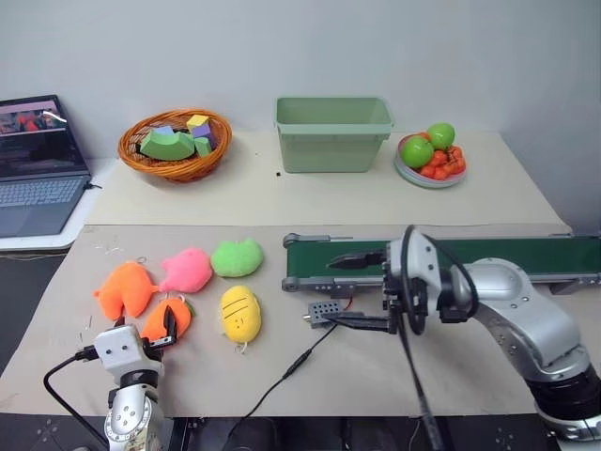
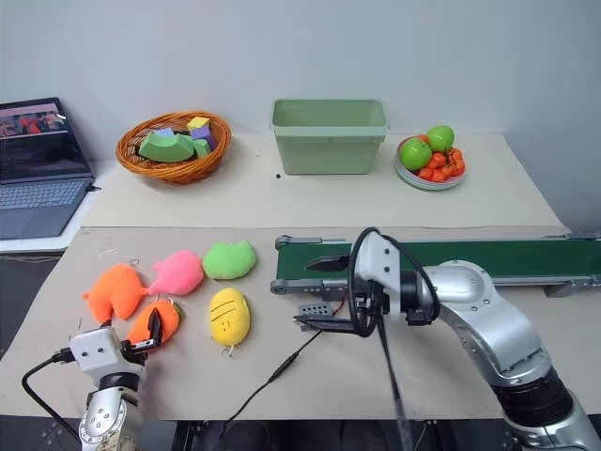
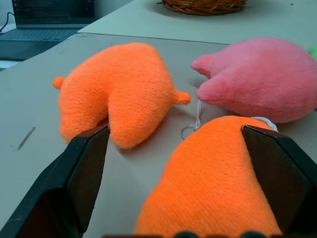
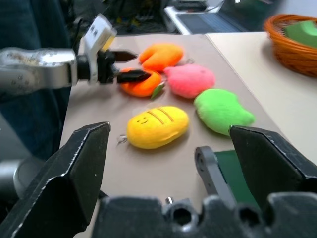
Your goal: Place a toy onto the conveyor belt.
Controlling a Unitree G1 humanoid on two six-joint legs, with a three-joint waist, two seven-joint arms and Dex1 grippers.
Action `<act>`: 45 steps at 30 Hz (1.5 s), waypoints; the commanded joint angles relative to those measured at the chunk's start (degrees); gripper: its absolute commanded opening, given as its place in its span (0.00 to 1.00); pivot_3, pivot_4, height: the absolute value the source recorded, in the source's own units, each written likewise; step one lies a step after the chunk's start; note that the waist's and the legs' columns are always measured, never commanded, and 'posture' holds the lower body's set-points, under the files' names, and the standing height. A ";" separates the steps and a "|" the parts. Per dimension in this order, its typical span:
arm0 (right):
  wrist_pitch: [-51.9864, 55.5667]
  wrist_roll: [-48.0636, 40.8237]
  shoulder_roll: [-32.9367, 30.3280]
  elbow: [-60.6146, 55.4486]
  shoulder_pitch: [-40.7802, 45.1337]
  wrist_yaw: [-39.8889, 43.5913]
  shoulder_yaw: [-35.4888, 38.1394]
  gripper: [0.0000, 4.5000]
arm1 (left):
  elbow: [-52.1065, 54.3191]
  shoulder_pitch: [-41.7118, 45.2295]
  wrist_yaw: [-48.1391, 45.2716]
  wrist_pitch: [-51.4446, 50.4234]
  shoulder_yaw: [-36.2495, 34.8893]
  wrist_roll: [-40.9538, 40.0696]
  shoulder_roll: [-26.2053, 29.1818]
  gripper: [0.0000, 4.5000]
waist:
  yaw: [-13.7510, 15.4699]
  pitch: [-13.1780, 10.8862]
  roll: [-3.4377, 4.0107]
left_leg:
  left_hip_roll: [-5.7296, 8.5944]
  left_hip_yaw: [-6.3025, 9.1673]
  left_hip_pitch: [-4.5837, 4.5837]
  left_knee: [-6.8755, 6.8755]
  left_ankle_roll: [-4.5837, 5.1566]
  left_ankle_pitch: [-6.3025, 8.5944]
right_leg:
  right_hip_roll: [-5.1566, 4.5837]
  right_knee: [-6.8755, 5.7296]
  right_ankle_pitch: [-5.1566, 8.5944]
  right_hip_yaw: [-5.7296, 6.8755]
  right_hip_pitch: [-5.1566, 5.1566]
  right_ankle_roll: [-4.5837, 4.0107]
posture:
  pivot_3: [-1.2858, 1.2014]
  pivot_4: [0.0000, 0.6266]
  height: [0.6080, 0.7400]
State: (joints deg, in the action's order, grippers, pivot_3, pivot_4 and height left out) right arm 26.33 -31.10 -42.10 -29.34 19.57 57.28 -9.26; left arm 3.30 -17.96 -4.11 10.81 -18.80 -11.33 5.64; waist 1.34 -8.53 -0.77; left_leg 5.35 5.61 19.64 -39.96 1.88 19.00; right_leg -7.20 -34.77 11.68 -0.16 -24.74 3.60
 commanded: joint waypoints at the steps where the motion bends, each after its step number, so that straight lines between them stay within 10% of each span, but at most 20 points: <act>1: -3.10 1.09 0.89 1.82 1.66 2.08 0.06 1.00 | 6.02 -2.75 -0.47 -0.67 -0.90 -1.62 0.03 1.00 | -0.03 0.01 -0.04 | 0.00 0.00 0.09 -0.01 0.00 0.00 | 0.00 0.00 0.00 0.00 -0.10 0.00 | 0.52 0.24 0.91; 12: -7.05 5.09 4.46 14.37 4.52 5.69 -0.62 1.00 | 27.78 -10.84 -0.38 -11.45 -11.97 -13.13 6.14 1.00 | -0.58 -0.09 -0.22 | -0.16 0.01 0.46 -0.10 -0.18 -0.11 | 0.14 -0.20 -0.13 0.03 -0.47 -0.21 | 0.52 0.24 0.91; 28: -8.00 8.48 6.90 18.59 3.89 4.36 0.51 1.00 | 2.52 -6.17 -15.26 -33.35 -27.13 -63.30 4.51 1.00 | -0.68 -0.09 -0.22 | -0.17 0.04 0.43 -0.16 -0.28 -0.17 | 0.21 -0.27 -0.17 0.03 -0.50 -0.27 | 0.52 0.24 0.91; 45: -5.68 7.18 6.78 14.39 -0.39 -0.45 2.86 1.00 | -31.19 8.92 -26.69 -37.62 -31.35 -57.88 30.02 1.00 | -1.51 -0.06 -0.25 | -0.18 0.02 0.34 -0.15 -0.34 -0.21 | 0.33 -0.31 -0.21 -0.04 -0.55 -0.35 | 0.52 0.24 0.91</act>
State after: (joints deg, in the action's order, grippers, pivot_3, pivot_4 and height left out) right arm 20.42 -22.80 -35.16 -12.02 19.18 57.24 -8.37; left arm -25.18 -9.43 -27.93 -26.63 -49.77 -71.93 33.42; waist -0.17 -8.59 -1.03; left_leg 5.16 5.63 19.97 -40.11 1.53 18.79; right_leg -6.85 -35.08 11.47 -0.19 -25.29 3.25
